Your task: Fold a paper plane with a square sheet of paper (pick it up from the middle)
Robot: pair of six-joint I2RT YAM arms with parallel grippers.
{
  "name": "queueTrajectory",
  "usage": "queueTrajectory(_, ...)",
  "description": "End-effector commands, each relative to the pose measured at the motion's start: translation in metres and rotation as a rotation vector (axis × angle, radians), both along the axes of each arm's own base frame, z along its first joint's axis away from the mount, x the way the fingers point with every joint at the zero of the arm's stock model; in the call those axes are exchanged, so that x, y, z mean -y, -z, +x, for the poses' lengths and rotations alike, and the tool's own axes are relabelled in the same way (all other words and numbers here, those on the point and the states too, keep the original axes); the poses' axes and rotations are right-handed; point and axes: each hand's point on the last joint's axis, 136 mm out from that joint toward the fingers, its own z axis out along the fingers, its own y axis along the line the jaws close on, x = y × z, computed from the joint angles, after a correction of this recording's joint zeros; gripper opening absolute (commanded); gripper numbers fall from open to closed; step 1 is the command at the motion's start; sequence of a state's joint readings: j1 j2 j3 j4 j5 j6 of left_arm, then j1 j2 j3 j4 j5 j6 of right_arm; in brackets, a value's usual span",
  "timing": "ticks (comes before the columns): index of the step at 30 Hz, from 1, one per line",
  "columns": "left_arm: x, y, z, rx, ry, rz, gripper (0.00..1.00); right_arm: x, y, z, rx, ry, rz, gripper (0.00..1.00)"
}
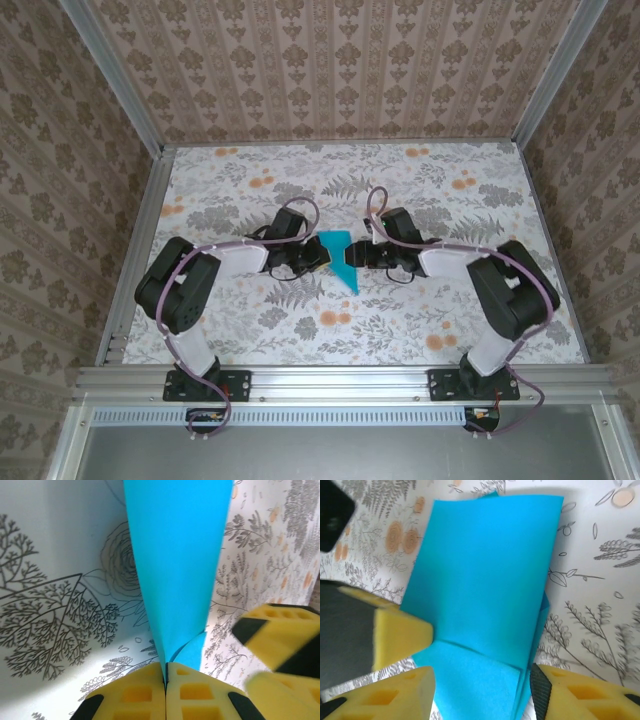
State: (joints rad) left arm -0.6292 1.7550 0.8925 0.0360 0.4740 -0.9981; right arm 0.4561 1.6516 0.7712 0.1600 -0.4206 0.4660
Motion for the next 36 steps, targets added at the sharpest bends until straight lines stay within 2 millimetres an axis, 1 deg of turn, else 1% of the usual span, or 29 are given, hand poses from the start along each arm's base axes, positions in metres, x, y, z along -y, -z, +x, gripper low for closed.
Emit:
queueTrajectory(1, -0.006, -0.007, -0.002, 0.007, 0.001, 0.07, 0.06, 0.009, -0.017, -0.004, 0.216, -0.033, -0.122, 0.58)
queueTrajectory(4, -0.006, -0.01, -0.001, 0.0, -0.008, 0.076, 0.06, 0.009, -0.028, -0.018, 0.368, -0.062, -0.178, 0.59)
queueTrajectory(7, -0.002, -0.013, -0.001, -0.007, -0.007, 0.067, 0.07, 0.003, -0.029, -0.029, 0.46, -0.109, -0.245, 0.59)
queueTrajectory(9, 0.0, -0.015, -0.001, -0.011, -0.006, 0.068, 0.07, -0.003, -0.024, -0.034, 0.488, -0.149, -0.284, 0.58)
queueTrajectory(12, 0.001, -0.019, 0.0, -0.01, -0.005, 0.069, 0.07, -0.012, -0.016, -0.035, 0.505, -0.187, -0.323, 0.58)
queueTrajectory(18, 0.003, -0.022, 0.001, -0.015, -0.005, 0.069, 0.07, -0.038, 0.003, -0.039, 0.531, -0.303, -0.378, 0.56)
queueTrajectory(20, 0.003, -0.023, 0.001, -0.018, -0.006, 0.072, 0.06, -0.043, 0.006, -0.037, 0.547, -0.31, -0.395, 0.55)
queueTrajectory(26, 0.004, -0.024, 0.002, -0.022, -0.006, 0.07, 0.06, -0.047, 0.004, -0.022, 0.615, -0.273, -0.419, 0.54)
queueTrajectory(28, 0.004, -0.024, 0.002, -0.025, -0.007, 0.071, 0.06, -0.047, 0.006, -0.018, 0.626, -0.266, -0.434, 0.51)
queueTrajectory(33, 0.003, -0.024, 0.002, -0.028, -0.009, 0.072, 0.06, -0.048, 0.01, -0.015, 0.636, -0.266, -0.443, 0.44)
queueTrajectory(36, 0.001, -0.024, 0.003, -0.03, -0.015, 0.072, 0.06, -0.048, 0.012, -0.015, 0.631, -0.262, -0.444, 0.35)
